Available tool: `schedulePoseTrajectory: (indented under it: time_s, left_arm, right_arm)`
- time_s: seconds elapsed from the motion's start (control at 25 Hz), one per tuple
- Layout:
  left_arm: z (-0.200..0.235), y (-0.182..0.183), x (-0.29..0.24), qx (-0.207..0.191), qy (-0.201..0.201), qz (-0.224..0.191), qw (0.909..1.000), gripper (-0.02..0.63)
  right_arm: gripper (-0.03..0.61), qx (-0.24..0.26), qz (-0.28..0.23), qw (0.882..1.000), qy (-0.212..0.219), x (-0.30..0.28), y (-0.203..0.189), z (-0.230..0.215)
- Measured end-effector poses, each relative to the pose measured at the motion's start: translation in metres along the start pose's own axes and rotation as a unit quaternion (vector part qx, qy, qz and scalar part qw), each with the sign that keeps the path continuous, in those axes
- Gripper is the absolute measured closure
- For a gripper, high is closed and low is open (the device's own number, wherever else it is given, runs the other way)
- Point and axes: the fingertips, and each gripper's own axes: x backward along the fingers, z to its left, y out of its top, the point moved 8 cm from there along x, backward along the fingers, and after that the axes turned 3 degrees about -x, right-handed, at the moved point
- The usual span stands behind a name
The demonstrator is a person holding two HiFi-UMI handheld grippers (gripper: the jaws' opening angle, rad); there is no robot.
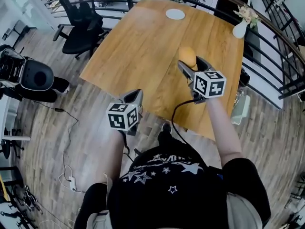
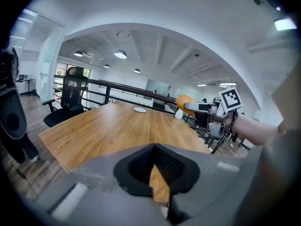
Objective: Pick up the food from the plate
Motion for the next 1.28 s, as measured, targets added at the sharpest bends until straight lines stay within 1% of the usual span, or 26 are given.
schedulePoseTrajectory:
  time_s: [0.28,0.36,0.48,0.72,0.88,1.04,1.16,1.28]
  left_arm:
    - [-0.030,-0.022,0.035,-0.013,-0.016,-0.005,0.9998,0.614]
    - [-0.038,-0.028,0.042,-0.014,-0.022,-0.005,0.9996,0.614]
    - [-0.049,-0.041,0.049,-0.012,-0.034,0.002,0.9994,0.614]
    - [-0.072,-0.061,0.054,-0.011,-0.052,0.018,0.9984,0.614]
    - [-0.095,-0.060,0.053,-0.010,-0.049,0.009,0.9987,0.614]
    - [-0.113,-0.057,0.051,-0.010,-0.037,0.002,0.9993,0.614]
    - [-0.125,-0.063,0.053,0.003,-0.027,-0.001,0.9996,0.614]
    - [-0.149,-0.073,0.052,0.009,-0.021,-0.004,0.9997,0.614]
  right_arm:
    - [0.252,-0.006,-0.001,1.000,-0.001,0.048,-0.023,0.030]
    - [0.252,-0.017,0.002,1.000,0.000,0.062,-0.034,0.036]
    - [0.252,-0.031,0.010,0.999,-0.005,0.084,-0.052,0.043]
    - [0.253,-0.035,0.020,0.999,-0.012,0.121,-0.074,0.046]
    - [0.253,-0.035,0.022,0.999,-0.010,0.139,-0.077,0.033]
    - [0.253,-0.049,0.017,0.999,0.001,0.152,-0.078,0.021]
    - [0.253,-0.054,0.023,0.998,0.011,0.164,-0.085,0.017]
    - [0.253,-0.055,0.026,0.998,0.020,0.187,-0.094,0.006]
